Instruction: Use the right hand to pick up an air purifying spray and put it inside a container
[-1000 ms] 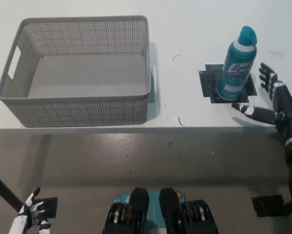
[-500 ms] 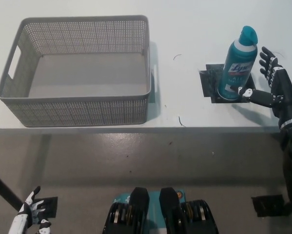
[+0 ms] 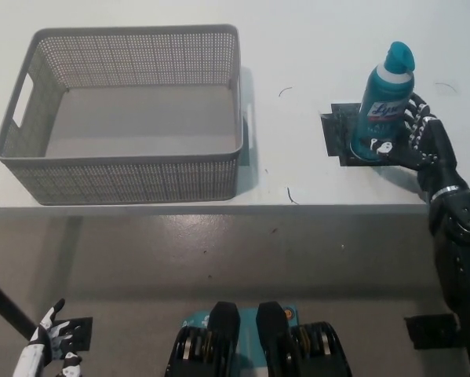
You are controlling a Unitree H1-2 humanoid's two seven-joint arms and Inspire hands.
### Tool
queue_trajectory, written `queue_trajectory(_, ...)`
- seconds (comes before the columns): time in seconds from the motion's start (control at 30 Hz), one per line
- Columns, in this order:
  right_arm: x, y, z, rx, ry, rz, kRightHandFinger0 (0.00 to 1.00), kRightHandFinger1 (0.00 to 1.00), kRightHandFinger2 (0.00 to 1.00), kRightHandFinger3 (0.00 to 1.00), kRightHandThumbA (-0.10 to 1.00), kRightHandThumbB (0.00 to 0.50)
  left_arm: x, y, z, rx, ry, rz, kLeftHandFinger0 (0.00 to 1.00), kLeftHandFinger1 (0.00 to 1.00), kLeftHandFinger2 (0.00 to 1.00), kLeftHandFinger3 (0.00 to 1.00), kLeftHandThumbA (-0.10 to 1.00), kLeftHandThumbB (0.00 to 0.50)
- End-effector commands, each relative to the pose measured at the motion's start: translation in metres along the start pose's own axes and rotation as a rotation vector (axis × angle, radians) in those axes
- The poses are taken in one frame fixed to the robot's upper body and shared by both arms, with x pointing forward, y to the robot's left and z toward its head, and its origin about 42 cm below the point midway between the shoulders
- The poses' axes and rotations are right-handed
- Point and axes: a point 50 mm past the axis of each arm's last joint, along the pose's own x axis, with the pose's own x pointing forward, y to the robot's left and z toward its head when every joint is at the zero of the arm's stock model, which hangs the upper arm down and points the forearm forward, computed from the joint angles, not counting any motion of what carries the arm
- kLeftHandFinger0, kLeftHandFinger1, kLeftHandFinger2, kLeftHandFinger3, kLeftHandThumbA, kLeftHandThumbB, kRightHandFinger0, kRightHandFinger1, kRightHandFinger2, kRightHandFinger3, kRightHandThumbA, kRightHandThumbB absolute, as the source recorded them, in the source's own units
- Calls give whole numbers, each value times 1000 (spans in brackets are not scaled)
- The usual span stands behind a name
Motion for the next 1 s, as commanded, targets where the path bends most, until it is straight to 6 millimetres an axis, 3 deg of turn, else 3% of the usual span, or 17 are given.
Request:
queue_trajectory(0.0,23,18,37,69,-117,26,1000,1000,1000,1000,884,500,2,10,10,13,-42,7,558,709,803,1000,-68,282)
queue_trajectory(0.2,38,29,44,112,-109,31,1000,1000,1000,1000,838,500,8,12,12,18,-47,10,547,705,794,1000,-100,287)
queue_trajectory(0.27,42,32,51,136,-125,35,1000,1000,1000,1000,748,500,9,9,14,15,-55,2,542,703,795,1000,-100,284)
queue_trajectory(0.3,43,34,53,164,-131,4,1000,1000,1000,1000,585,491,9,9,14,27,-60,2,533,693,796,1000,-100,283)
queue_trajectory(0.33,44,37,58,231,-141,-95,1000,1000,1000,1000,192,425,9,7,13,31,-58,2,535,695,801,1000,-78,289)
queue_trajectory(0.37,45,39,61,266,-154,-172,1000,1000,1000,1000,-40,368,9,4,13,29,-58,1,540,699,804,1000,-68,291)
queue_trajectory(0.4,45,44,64,267,-179,-265,1000,955,926,880,-88,321,9,4,13,24,-57,-1,549,703,811,1000,-68,292)
queue_trajectory(0.43,46,49,65,299,-180,-280,765,740,720,682,-100,293,8,5,13,21,-55,1,554,706,814,1000,-74,296)
queue_trajectory(0.47,47,53,67,381,-175,-271,656,635,619,597,-100,286,8,6,13,16,-56,4,553,707,814,1000,-95,296)
queue_trajectory(0.53,48,57,71,410,-183,-259,562,553,548,541,-100,309,9,6,15,11,-56,8,550,706,813,1000,-100,296)
queue_trajectory(0.73,45,58,89,453,-240,-263,632,618,613,588,-100,286,14,9,17,21,-51,-3,549,708,810,1000,-100,285)
queue_trajectory(0.8,41,58,97,473,-267,-263,610,595,595,572,-100,298,12,8,15,26,-45,-9,549,706,813,1000,-100,287)
queue_trajectory(0.83,40,58,106,481,-297,-247,564,560,575,559,-100,299,12,9,15,37,-46,-9,548,705,815,1000,-93,295)
queue_trajectory(0.87,38,63,130,522,-339,-225,607,568,561,532,-100,307,12,9,15,38,-51,-9,542,702,817,1000,-68,300)
queue_trajectory(0.9,37,64,136,534,-348,-220,611,567,557,526,-100,308,12,8,15,38,-51,-8,538,701,817,1000,-66,300)
queue_trajectory(0.93,34,71,162,487,-431,-177,572,554,556,528,-100,297,12,8,15,36,-53,-7,531,695,811,1000,-76,299)
queue_trajectory(0.97,32,75,173,460,-456,-161,569,553,554,528,-100,298,12,8,15,36,-54,-7,531,694,811,1000,-78,299)
